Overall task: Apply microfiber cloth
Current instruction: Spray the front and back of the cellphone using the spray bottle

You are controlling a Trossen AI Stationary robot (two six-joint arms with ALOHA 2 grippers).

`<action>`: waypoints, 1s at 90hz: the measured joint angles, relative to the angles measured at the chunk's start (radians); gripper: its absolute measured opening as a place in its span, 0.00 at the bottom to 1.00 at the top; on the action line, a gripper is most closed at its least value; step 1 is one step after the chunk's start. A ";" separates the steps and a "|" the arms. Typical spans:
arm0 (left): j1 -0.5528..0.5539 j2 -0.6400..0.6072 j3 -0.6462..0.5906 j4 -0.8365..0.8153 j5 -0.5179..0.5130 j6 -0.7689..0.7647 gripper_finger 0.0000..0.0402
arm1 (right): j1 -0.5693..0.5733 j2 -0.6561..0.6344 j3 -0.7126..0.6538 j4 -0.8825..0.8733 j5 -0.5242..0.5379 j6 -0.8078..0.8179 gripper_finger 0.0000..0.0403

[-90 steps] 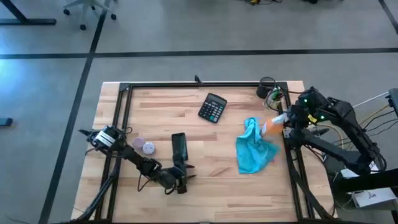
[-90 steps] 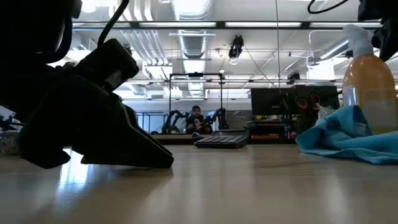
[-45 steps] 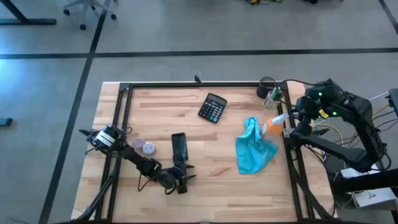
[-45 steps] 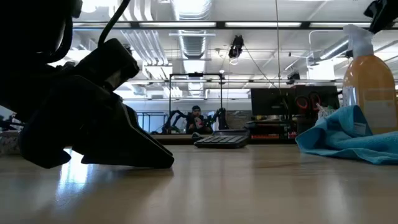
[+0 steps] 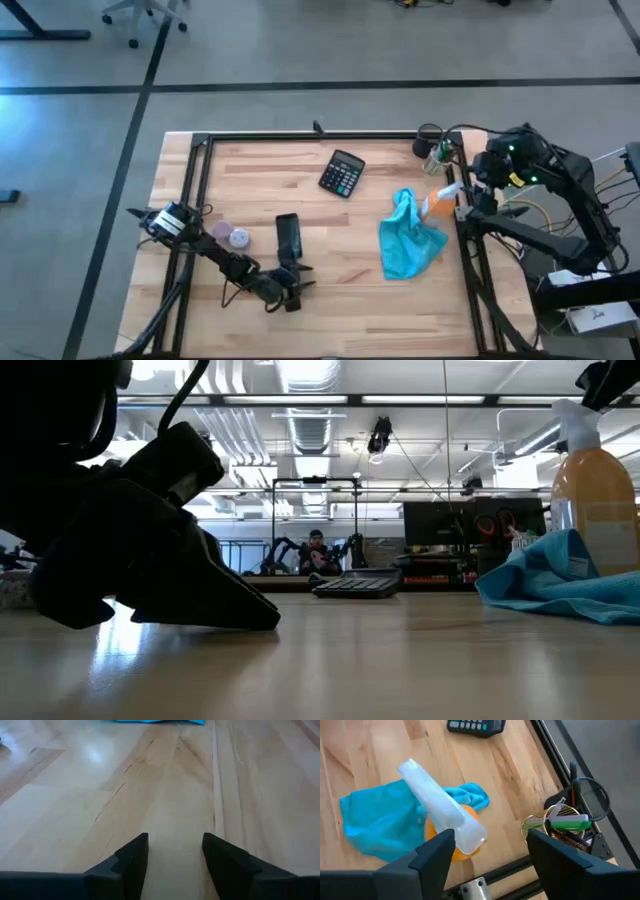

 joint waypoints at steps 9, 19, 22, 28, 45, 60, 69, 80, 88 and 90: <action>0.000 0.000 0.000 0.000 0.000 -0.007 0.45 | 0.000 0.001 -0.036 0.003 -0.031 -0.002 0.59; 0.000 0.000 0.000 0.000 0.000 -0.008 0.45 | 0.000 0.000 -0.078 0.021 -0.108 -0.001 0.56; 0.000 0.000 0.000 0.000 0.000 -0.008 0.45 | 0.000 0.000 -0.090 0.026 -0.127 0.003 0.54; 0.000 0.000 0.000 0.000 0.000 -0.008 0.44 | 0.000 0.001 -0.111 0.030 -0.145 0.005 0.51; 0.000 0.000 0.000 0.002 0.001 -0.008 0.42 | 0.000 0.002 -0.149 0.047 -0.157 0.007 0.39; 0.000 0.000 0.000 0.002 0.001 -0.008 0.41 | 0.000 0.002 -0.152 0.059 -0.204 0.007 0.26; 0.000 0.000 0.000 0.002 0.001 -0.008 0.41 | 0.000 0.000 -0.152 0.064 -0.207 0.007 0.21; 0.001 0.000 0.000 0.002 0.001 -0.008 0.42 | 0.000 0.000 -0.139 0.078 -0.206 0.022 0.21; 0.001 0.000 0.000 0.001 0.000 -0.008 0.43 | 0.000 0.000 -0.113 0.084 -0.205 0.046 0.22; 0.001 -0.001 0.000 0.001 0.000 -0.008 0.43 | 0.000 0.000 -0.104 0.084 -0.205 0.051 0.22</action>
